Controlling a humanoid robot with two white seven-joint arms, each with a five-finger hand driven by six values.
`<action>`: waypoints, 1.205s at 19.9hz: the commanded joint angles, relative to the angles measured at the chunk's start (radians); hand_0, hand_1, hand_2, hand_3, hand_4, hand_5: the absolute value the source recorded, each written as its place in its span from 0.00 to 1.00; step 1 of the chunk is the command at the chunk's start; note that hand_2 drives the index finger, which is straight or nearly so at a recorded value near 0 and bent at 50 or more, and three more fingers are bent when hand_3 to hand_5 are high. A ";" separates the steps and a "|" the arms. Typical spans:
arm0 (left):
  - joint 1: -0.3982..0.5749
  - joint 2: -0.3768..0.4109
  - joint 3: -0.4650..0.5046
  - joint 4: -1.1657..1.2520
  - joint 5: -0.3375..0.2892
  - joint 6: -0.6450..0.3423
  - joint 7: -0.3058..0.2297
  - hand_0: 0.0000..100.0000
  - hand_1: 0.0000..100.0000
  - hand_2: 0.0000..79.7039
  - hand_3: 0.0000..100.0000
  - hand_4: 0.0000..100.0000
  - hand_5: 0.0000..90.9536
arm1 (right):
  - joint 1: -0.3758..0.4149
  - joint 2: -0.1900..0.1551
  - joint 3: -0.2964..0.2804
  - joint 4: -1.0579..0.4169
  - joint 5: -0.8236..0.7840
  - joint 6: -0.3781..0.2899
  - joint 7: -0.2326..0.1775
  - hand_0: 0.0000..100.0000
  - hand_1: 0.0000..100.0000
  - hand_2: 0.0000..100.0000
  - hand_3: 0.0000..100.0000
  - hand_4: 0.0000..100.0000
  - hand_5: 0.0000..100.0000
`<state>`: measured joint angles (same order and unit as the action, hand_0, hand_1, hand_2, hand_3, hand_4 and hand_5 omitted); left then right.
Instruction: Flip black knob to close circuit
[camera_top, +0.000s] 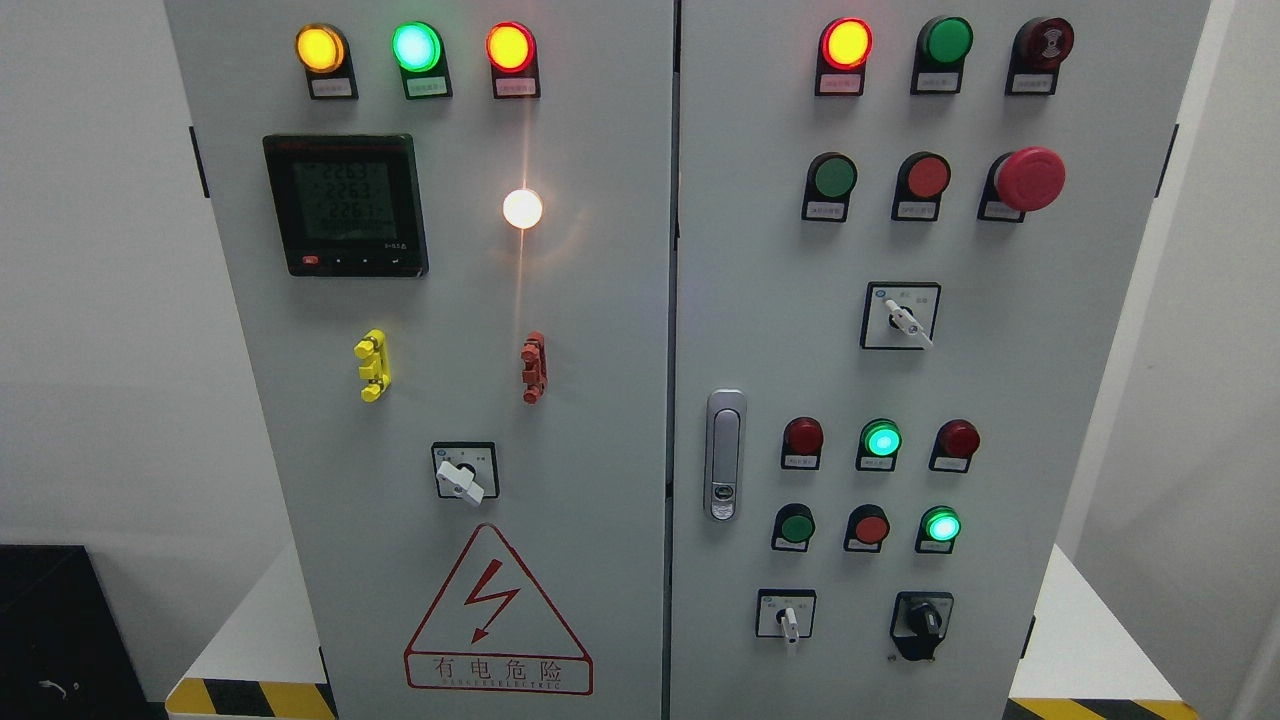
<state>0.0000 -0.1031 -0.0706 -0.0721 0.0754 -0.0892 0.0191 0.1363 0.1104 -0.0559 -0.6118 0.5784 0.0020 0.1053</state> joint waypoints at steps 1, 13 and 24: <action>0.006 -0.001 0.000 0.000 0.000 0.000 0.001 0.12 0.56 0.00 0.00 0.00 0.00 | 0.002 -0.005 -0.058 -0.328 0.185 0.003 -0.003 0.00 0.07 0.06 0.16 0.14 0.00; 0.006 -0.001 0.000 0.000 0.000 0.000 0.001 0.12 0.56 0.00 0.00 0.00 0.00 | 0.000 0.005 -0.088 -0.675 0.422 -0.007 0.001 0.00 0.00 0.49 0.64 0.53 0.33; 0.006 0.000 0.000 0.000 0.001 0.000 0.001 0.12 0.56 0.00 0.00 0.00 0.00 | -0.009 0.009 -0.102 -0.962 0.577 0.039 0.002 0.00 0.00 0.88 1.00 0.79 0.74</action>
<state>0.0000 -0.1031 -0.0706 -0.0721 0.0754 -0.0892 0.0191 0.1347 0.1163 -0.1362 -1.2792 1.0708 0.0169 0.1055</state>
